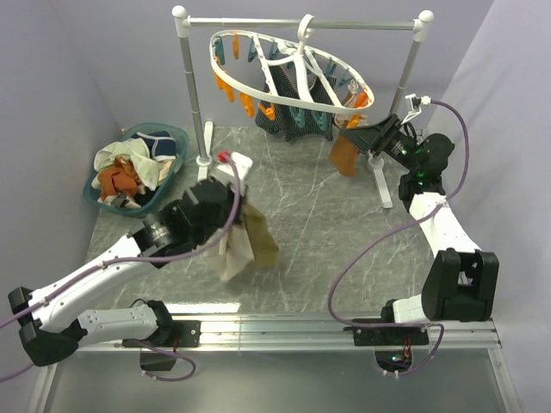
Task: Remove the underwear clipped to the hanger
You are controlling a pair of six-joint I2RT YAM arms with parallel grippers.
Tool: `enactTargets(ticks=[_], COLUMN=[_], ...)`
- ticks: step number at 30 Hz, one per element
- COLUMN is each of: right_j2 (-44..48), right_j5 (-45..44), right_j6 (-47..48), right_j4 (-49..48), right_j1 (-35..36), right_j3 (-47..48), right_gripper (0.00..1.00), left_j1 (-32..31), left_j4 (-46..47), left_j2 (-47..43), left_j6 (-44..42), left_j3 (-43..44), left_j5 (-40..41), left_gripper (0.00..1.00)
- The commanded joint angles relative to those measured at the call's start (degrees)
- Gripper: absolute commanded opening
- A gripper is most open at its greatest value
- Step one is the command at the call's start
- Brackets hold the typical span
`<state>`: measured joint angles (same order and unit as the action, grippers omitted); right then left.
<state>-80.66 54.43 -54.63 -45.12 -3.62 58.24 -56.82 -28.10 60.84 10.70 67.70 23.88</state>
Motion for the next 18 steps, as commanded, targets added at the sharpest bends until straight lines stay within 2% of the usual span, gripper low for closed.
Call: enactTargets(ticks=[1, 2, 3, 4, 6, 7, 10, 13, 18], right_j2=[5.33, 6.12, 7.44, 8.06, 9.64, 10.17, 11.84, 13.25, 14.92], right_j5=[-0.64, -0.91, -1.08, -1.69, -2.14, -2.57, -4.68, -7.41, -8.55], right_j6=[9.09, 10.32, 13.12, 14.45, 18.22, 19.38, 22.55, 23.78, 24.66], right_j4=[12.3, 14.17, 16.01, 20.21, 24.1, 27.25, 32.62, 34.92, 36.6], right_j1=[0.45, 0.45, 0.45, 0.37, 0.37, 0.45, 0.37, 0.45, 0.45], right_j3=[4.16, 4.16, 4.08, 4.08, 3.99, 3.81, 3.37, 2.06, 0.56], right_gripper=[0.86, 0.87, 0.93, 0.94, 0.96, 0.97, 0.99, 1.0, 1.0], left_j1=[11.58, 14.77, 18.02, 24.15, 30.59, 36.46, 45.44, 51.78, 56.64], left_j4=[-3.63, -3.28, -2.58, -1.18, -0.03, 0.49, 3.04, 7.52, 12.8], left_j2=[-0.98, -1.51, -1.69, -1.86, -1.25, -0.64, 2.96, 7.18, 15.44], left_j6=[2.74, 2.75, 2.4, 1.79, 1.26, 0.65, -1.02, -3.31, -5.77], left_j3=[3.49, 3.58, 3.49, 3.49, 4.28, 4.98, 8.75, 12.45, 19.57], left_j5=[13.47, 13.13, 12.69, 11.03, 8.65, 7.51, 4.69, 2.93, 2.41], left_gripper=[0.0, 0.0, 0.0, 0.0, 0.0, 0.0, 0.0, 0.0, 0.0])
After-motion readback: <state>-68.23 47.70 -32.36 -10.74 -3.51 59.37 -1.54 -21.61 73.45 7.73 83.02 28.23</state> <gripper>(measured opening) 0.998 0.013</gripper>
